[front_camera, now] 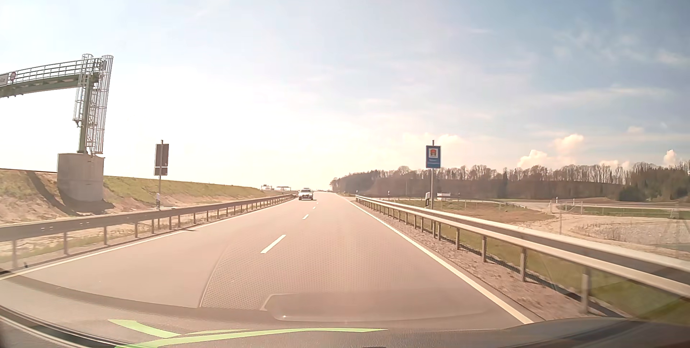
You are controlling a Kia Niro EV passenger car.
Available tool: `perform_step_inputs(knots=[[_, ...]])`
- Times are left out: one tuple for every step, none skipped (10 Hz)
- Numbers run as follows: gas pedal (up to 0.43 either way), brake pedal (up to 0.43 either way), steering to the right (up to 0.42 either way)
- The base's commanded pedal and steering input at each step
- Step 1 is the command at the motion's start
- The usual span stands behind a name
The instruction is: Follow the waypoints while adhering to traffic rules and regulations
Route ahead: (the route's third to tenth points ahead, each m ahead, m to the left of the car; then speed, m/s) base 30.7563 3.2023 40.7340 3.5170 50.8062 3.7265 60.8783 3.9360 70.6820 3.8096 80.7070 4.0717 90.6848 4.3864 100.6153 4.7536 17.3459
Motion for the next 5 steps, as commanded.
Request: perform_step_inputs(knots=[[0.079,0.0,-0.005],[0.067,0.0,-0.005],[0.067,0.0,-0.004],[0.067,0.0,-0.004],[0.067,0.0,-0.004]])
